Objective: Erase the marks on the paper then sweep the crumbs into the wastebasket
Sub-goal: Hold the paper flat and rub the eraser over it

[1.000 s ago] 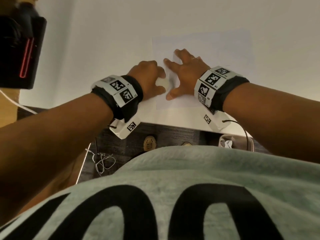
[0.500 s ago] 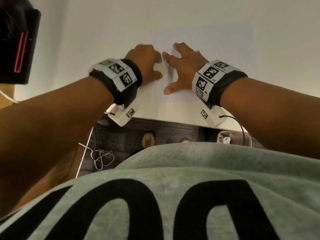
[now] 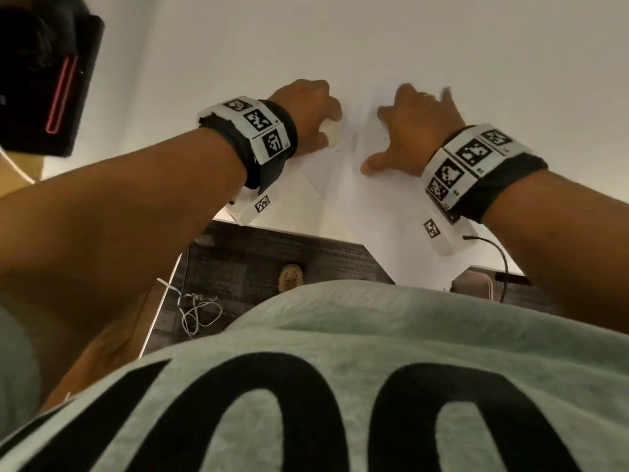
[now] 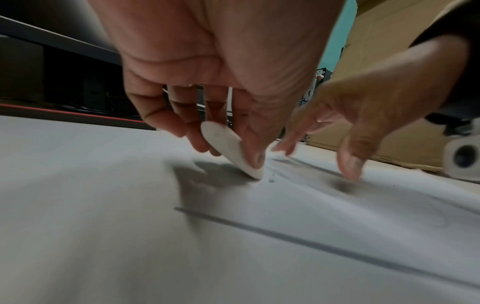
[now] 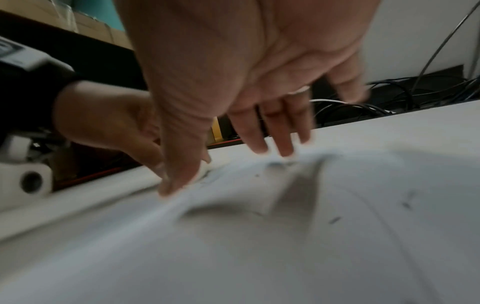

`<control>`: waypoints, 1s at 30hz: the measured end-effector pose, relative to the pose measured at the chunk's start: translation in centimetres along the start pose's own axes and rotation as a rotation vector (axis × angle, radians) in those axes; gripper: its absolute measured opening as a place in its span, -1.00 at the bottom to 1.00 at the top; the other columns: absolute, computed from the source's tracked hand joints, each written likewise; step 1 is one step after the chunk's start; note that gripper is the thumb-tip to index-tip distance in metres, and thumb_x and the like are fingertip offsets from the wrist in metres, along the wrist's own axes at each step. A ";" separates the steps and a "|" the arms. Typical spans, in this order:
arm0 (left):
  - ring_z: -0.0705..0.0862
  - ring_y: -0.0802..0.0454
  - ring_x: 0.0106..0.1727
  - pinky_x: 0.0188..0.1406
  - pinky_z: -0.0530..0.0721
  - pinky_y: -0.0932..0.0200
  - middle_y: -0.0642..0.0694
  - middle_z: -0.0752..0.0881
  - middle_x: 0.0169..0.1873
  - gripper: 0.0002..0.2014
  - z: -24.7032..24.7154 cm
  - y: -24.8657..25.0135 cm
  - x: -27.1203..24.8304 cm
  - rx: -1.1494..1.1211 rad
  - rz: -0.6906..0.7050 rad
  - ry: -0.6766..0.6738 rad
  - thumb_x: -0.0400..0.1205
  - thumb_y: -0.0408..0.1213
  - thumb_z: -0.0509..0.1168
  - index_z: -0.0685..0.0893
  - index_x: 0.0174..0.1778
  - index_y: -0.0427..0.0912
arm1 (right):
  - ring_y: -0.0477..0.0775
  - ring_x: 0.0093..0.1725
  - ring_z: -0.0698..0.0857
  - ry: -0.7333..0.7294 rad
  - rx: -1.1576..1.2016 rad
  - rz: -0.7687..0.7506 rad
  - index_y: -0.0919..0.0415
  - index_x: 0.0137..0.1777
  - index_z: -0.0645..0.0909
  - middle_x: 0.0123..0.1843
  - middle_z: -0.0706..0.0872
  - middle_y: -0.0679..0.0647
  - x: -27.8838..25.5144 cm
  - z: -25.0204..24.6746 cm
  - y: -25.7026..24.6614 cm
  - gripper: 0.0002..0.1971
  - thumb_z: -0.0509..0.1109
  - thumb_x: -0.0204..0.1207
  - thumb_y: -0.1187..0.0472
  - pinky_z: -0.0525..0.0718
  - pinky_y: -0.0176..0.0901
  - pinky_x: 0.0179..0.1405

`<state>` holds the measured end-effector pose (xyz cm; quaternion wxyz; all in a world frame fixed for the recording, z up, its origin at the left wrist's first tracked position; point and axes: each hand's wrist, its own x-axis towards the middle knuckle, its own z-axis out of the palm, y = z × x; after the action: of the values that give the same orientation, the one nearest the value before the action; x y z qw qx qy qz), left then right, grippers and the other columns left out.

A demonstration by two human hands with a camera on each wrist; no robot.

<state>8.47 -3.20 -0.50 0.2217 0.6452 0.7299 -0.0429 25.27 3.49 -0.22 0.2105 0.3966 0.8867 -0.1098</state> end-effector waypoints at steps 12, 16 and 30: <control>0.50 -0.18 0.32 0.15 0.47 0.04 -0.18 0.53 0.27 -0.53 1.2 0.9 -1.2 -0.044 -0.023 -0.020 0.57 -0.07 0.34 0.54 0.40 -0.12 | 0.22 0.67 0.08 -0.053 0.137 -0.139 -0.09 0.72 -0.01 0.70 -0.04 0.08 2.7 2.1 -0.3 0.11 0.53 0.27 -0.33 0.22 0.07 0.59; 0.47 -0.18 0.35 0.18 0.45 0.03 -0.17 0.52 0.29 -0.53 0.6 0.7 -0.6 -0.064 -0.065 0.023 0.58 -0.05 0.32 0.53 0.40 -0.10 | 0.28 0.67 0.06 -0.055 0.096 -0.147 -0.09 0.72 -0.04 0.71 -0.06 0.14 3.0 2.0 -0.4 0.12 0.49 0.27 -0.37 0.21 0.11 0.59; 0.46 -0.15 0.36 0.18 0.44 0.07 -0.16 0.52 0.31 -0.53 0.9 2.1 -0.3 -0.064 -0.090 0.031 0.58 -0.07 0.33 0.53 0.39 -0.12 | 0.32 0.68 0.04 -0.037 0.062 -0.121 -0.06 0.72 -0.09 0.69 -0.02 0.17 3.0 1.5 -0.4 0.15 0.47 0.26 -0.42 0.19 0.24 0.62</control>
<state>10.75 -3.44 -0.69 0.2288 0.6047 0.7626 -0.0196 23.59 4.65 -2.97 0.2074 0.3465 0.9013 -0.1569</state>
